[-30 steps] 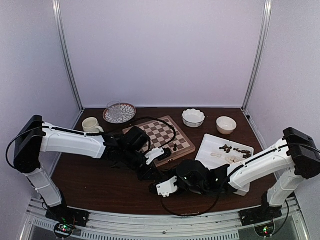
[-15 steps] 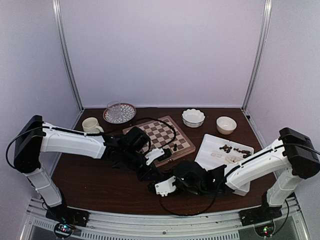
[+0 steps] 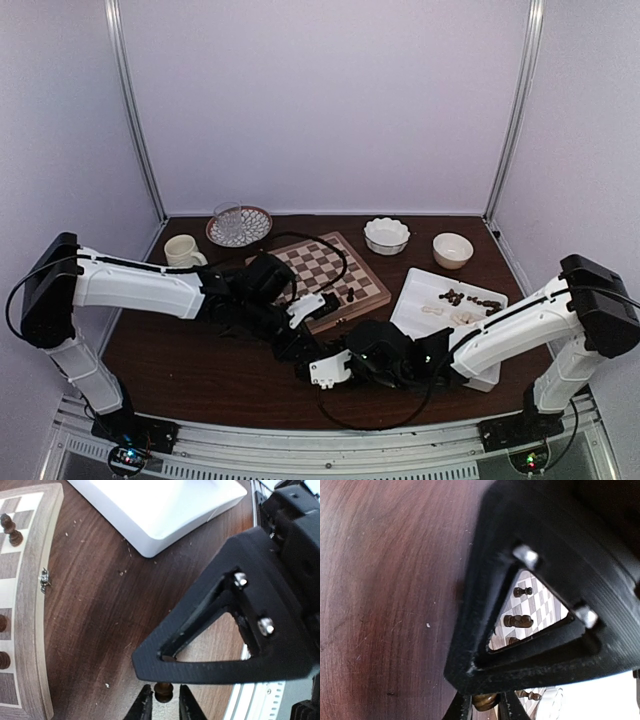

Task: Set up the chess pieces on the board
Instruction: Pass from the left arm to the right, then pass from the right arm to the left

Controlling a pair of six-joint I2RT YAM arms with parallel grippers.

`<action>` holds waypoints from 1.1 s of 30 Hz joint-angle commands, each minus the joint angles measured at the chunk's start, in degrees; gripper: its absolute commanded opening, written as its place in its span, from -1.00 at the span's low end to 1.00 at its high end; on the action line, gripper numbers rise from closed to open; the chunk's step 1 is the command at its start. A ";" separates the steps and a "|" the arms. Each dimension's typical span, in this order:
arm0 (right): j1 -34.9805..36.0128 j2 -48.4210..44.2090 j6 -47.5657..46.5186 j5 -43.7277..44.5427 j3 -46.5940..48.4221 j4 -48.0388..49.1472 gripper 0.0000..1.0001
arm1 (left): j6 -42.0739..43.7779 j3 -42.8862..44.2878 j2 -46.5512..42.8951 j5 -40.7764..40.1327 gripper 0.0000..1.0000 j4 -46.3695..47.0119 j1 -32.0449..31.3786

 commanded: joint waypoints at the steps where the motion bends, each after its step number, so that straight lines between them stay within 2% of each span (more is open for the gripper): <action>1: -1.60 -4.21 4.98 -1.47 -0.31 0.87 -0.95 | -1.20 -2.87 -4.31 -1.07 -0.49 6.49 0.33; 8: -3.55 -8.72 10.46 -5.71 -3.30 4.43 -0.97 | -2.98 -8.53 -9.71 -2.20 -0.28 13.81 0.40; 16: -4.09 -11.70 17.24 -10.80 -4.95 8.21 -0.93 | -4.09 -20.18 -22.56 -6.68 -0.11 28.65 0.55; 20: -4.06 -11.60 21.56 -13.21 -4.15 8.75 -0.94 | -3.99 -25.45 -26.79 -6.35 -0.06 37.18 0.50; 25: -4.03 -12.03 26.41 -16.85 -7.61 18.94 -0.93 | -4.51 -31.51 -27.45 -6.01 -0.05 50.68 0.55; 33: -4.09 -10.85 31.85 -19.39 -7.61 23.07 -0.97 | -4.01 -35.72 -23.24 -4.33 -0.12 65.58 0.44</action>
